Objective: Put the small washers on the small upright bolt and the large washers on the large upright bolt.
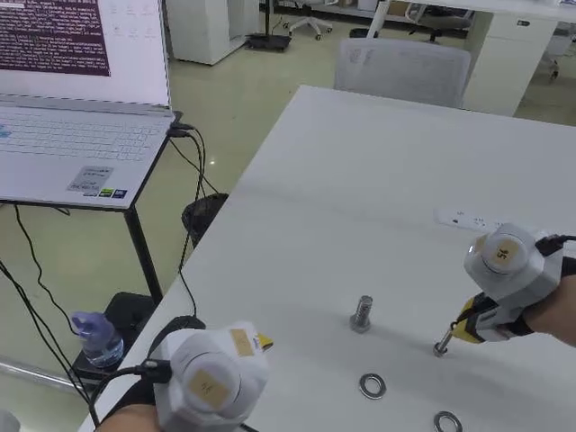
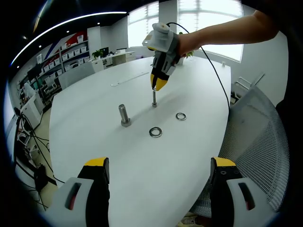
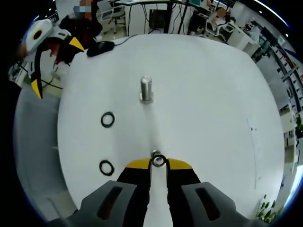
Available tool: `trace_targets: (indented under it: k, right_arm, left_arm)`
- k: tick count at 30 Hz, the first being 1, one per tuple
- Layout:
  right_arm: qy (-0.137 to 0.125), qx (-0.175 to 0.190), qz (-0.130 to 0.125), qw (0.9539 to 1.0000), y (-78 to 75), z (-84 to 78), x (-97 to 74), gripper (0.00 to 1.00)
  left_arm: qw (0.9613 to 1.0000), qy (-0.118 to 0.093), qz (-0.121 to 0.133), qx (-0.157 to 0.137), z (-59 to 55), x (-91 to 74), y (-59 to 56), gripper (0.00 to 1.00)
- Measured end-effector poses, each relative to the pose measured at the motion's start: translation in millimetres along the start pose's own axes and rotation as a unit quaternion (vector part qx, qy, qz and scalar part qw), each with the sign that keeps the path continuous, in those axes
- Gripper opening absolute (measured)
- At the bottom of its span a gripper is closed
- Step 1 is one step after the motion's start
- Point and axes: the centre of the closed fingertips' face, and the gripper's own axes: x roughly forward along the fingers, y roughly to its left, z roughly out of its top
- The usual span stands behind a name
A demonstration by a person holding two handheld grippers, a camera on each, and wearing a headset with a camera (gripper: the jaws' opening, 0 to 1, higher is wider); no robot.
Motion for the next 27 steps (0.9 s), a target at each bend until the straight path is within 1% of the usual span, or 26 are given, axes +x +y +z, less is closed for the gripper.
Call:
trace_targets:
  k: [11, 16, 17, 27]
  right_arm:
    - [0.011, -0.005, 0.008, 0.9999, 1.4, -0.7, 6.2, 0.12]
    - [0.016, -0.006, 0.013, 0.9998, 1.5, -3.9, 11.1, 0.12]
    - [0.017, -0.007, 0.014, 0.9997, 0.9, -5.2, 14.5, 0.12]
    - [0.027, -0.011, 0.020, 0.9994, 2.3, -9.1, 27.6, 0.13]
  left_arm:
    - [1.0000, 0.004, -0.002, 0.000, -1.6, 1.6, -0.1, 0.86]
    - [1.0000, 0.007, -0.003, -0.001, -3.1, 2.9, -0.4, 0.85]
    - [1.0000, 0.006, -0.004, 0.000, -2.9, 3.0, -0.8, 0.85]
    - [1.0000, 0.008, -0.004, -0.001, -4.6, 3.0, -1.1, 0.84]
